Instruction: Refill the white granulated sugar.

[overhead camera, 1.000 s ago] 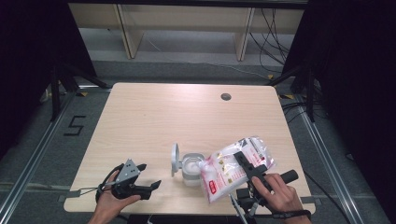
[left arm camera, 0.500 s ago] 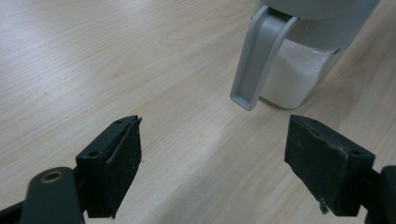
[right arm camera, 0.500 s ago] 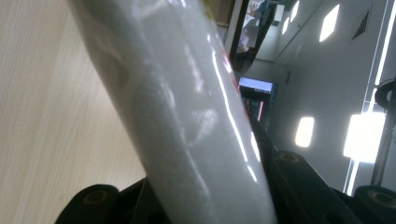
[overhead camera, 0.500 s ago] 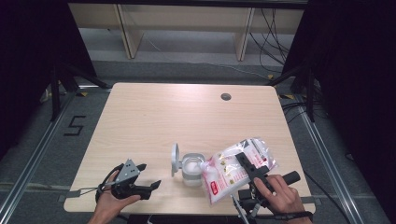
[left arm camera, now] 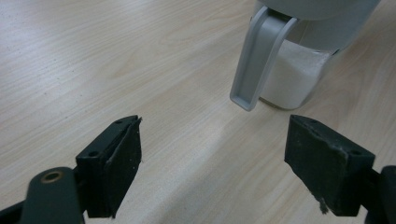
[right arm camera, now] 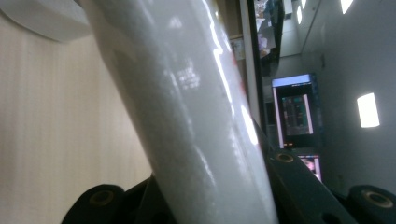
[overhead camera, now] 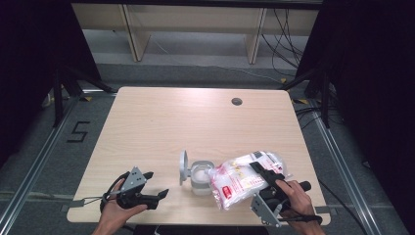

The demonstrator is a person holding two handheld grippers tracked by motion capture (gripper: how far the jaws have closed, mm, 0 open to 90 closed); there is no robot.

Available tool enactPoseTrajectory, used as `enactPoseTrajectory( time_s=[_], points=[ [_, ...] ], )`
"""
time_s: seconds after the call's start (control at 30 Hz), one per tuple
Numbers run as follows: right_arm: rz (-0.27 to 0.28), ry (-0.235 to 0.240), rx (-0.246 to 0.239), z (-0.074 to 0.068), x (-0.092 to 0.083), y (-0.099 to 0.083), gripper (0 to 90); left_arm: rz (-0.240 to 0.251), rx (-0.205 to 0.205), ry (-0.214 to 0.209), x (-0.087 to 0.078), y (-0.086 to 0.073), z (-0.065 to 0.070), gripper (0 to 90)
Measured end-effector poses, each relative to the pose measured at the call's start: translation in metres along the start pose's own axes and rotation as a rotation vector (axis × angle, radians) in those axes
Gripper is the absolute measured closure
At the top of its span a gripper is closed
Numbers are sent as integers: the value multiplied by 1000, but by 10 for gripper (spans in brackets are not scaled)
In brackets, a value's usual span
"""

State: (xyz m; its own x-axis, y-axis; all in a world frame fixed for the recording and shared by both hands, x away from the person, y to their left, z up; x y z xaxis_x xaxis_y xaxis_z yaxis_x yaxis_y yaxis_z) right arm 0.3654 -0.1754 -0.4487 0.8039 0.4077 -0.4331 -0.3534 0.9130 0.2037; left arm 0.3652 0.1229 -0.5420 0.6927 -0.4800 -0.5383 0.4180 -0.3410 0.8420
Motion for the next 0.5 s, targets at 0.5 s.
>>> enactPoseTrajectory(
  time_s=[0.5],
  points=[
    [315, 106, 521, -3, 22, -18, 802, 3, 24, 2, 0, 0, -2, 185]
  ],
)
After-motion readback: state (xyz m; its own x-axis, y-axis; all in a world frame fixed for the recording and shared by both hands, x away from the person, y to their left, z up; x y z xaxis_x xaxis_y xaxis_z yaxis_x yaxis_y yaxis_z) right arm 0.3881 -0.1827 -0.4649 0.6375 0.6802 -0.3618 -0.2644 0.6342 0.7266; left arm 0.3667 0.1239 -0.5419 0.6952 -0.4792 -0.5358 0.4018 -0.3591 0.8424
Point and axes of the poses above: each handheld gripper's, and its own axes: x roughly forward along the jaws, y roughly out of its top, z roughly to its right, the point moved 10 cm from there along x, roughly forward along the jaws, and after that the axes turned 10 degrees about y, right-handed, at the moved point
